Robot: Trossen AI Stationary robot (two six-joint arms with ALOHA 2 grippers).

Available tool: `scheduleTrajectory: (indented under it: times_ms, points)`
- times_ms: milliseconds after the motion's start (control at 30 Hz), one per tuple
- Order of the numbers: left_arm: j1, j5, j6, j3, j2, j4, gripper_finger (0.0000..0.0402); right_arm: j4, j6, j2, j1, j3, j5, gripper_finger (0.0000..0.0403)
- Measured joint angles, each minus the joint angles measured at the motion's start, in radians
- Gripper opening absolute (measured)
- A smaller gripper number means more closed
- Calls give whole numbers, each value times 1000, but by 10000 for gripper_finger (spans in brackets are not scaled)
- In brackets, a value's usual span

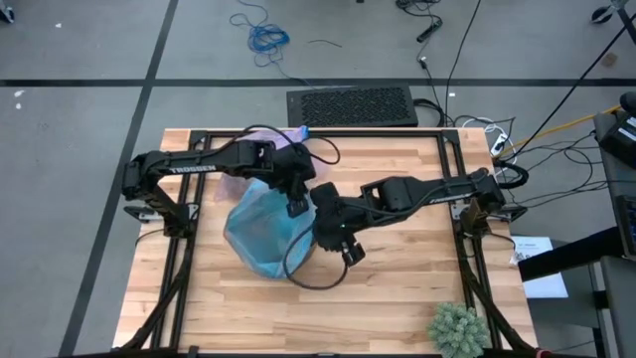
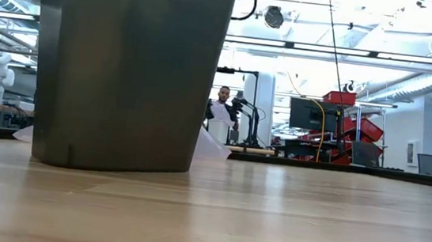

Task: Place trash/remove bag and relplace
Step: Insert the new trash bag into the trash bin

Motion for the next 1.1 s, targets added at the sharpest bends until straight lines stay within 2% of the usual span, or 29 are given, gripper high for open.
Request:
scheduleTrajectory:
  times_ms: [233,300,433,533,800,1100]
  points:
    - [-14,60,8,0,0,88,0,130,-83,-7,37,29,8,176]
    - [-15,86,9,0,0,108,0,134,-94,-6,35,29,-21,176]
    - [-17,92,26,0,0,69,0,98,-1,-5,28,29,-101,176]
    - [-24,75,55,0,0,28,0,44,34,-5,28,28,-81,176]
    - [-62,83,307,0,0,-26,0,-134,58,-9,38,28,-42,176]
    - [-89,66,543,0,0,17,0,-122,122,-22,39,39,-43,176]
